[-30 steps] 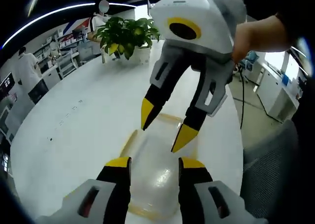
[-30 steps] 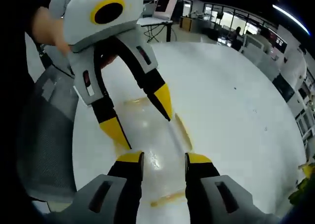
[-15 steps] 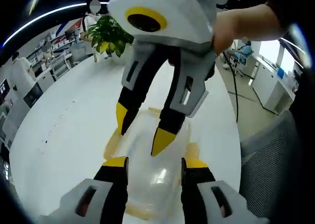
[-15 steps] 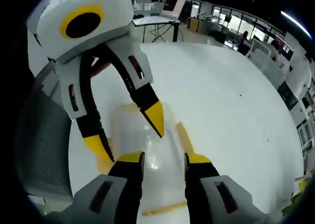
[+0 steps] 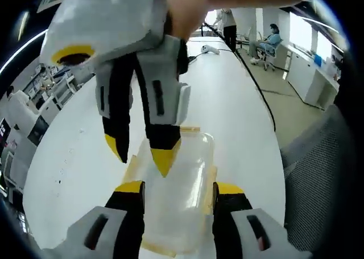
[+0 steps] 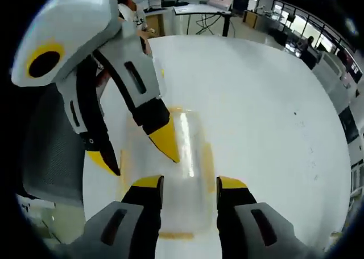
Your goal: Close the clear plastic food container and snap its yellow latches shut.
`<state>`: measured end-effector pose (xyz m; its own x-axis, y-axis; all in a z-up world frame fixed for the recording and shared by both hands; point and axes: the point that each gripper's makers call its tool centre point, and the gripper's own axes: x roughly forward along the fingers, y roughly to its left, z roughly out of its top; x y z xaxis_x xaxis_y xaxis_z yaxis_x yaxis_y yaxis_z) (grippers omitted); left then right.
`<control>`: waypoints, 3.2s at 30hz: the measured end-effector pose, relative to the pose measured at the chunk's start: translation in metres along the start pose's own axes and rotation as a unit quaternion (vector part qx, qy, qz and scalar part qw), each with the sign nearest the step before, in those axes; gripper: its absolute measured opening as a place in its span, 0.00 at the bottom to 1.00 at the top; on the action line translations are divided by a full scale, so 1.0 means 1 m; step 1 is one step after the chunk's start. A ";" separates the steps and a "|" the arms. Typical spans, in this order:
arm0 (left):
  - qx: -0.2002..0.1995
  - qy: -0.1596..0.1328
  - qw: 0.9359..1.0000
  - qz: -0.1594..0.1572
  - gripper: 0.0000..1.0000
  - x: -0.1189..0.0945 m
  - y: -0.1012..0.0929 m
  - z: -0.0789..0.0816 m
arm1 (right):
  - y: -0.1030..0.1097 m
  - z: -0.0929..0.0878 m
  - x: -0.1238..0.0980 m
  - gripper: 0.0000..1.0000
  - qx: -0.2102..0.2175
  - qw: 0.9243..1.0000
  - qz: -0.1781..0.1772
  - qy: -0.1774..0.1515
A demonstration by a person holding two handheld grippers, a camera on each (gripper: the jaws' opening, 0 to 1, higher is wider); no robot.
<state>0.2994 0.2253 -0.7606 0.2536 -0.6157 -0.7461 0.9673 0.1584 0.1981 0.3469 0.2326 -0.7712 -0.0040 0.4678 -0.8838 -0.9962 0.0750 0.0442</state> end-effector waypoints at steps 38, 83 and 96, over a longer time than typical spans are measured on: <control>0.110 0.148 0.982 0.027 0.32 0.017 -0.011 -0.018 | -0.001 -0.005 0.015 0.25 -0.035 0.975 0.113 0.190; 0.082 0.158 0.984 -0.018 0.83 0.004 -0.026 -0.018 | 0.003 -0.011 -0.011 0.56 0.055 0.998 0.002 -0.022; 0.046 0.171 0.984 0.007 0.84 -0.001 0.010 -0.037 | 0.030 -0.038 -0.012 0.67 -0.009 1.000 -0.011 0.020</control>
<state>0.3086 0.2561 -0.7814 0.2696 -0.3159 -0.9097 0.9630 0.0848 0.2560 0.3141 0.1961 -0.7773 0.0142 0.4309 -0.9023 -0.9975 0.0692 0.0173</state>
